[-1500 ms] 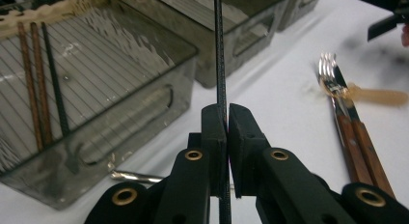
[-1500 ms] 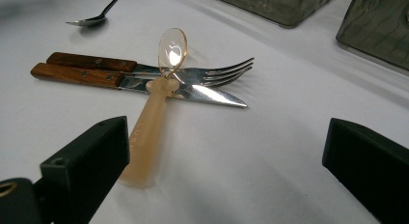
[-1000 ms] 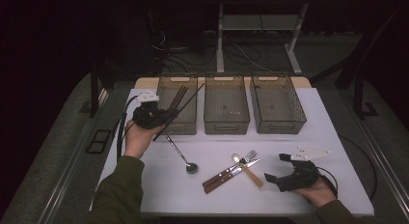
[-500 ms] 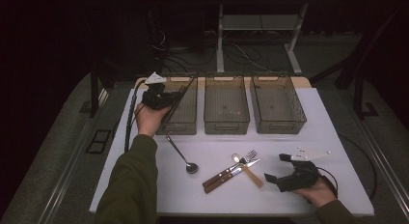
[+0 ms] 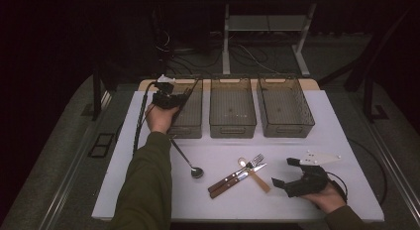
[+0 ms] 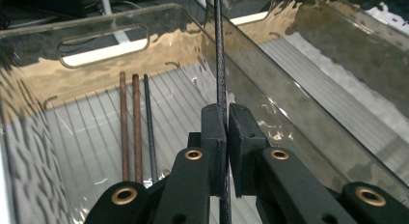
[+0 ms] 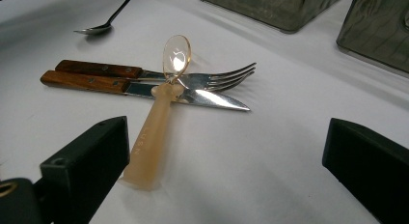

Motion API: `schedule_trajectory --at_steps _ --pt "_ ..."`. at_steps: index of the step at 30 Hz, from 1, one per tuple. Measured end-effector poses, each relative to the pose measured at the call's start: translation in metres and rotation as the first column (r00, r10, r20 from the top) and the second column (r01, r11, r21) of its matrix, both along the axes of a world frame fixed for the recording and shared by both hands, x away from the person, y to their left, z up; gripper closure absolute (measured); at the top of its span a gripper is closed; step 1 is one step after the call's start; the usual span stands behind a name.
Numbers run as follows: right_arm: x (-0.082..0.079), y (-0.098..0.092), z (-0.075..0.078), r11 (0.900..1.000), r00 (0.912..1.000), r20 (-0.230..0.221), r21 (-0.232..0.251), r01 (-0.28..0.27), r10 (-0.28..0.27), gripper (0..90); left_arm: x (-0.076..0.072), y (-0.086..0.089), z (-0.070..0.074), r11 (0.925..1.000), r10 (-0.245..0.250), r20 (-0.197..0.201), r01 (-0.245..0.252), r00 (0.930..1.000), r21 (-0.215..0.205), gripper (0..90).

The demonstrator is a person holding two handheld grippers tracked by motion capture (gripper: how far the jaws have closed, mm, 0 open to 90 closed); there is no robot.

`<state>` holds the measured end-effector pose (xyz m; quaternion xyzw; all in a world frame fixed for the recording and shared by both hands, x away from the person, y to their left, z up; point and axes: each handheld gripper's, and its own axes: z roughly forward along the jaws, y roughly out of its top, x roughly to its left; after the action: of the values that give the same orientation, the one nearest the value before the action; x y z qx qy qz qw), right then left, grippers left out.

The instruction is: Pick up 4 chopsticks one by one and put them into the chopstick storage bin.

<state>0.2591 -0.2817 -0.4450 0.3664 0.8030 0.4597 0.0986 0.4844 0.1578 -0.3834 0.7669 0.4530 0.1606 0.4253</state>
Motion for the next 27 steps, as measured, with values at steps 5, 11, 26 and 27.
schedule_trajectory --at_steps 5,11,26,27 --pt "0.0 0.0 0.0 1.0 1.0 0.0 0.0 -0.002 0.002 2.3 -0.001 -0.004 -0.004 0.9986 0.022 -0.003 -0.022 0.9998 0.049 85.0" --pt "0.0 0.001 0.0 1.0 1.0 -0.002 0.0 -0.002 0.002 2.3 -0.003 -0.006 -0.003 0.9954 0.031 0.006 -0.031 0.9995 0.091 64.1" --pt "0.001 0.001 -0.001 1.0 1.0 0.002 -0.011 -0.002 0.002 2.3 -0.047 -0.001 0.018 0.9932 -0.106 0.034 0.104 0.9938 0.053 38.8" --pt "0.001 0.001 -0.001 1.0 1.0 0.002 -0.011 -0.001 0.001 2.3 -0.052 -0.001 0.018 0.992 -0.115 0.031 0.113 0.9929 0.056 37.6"
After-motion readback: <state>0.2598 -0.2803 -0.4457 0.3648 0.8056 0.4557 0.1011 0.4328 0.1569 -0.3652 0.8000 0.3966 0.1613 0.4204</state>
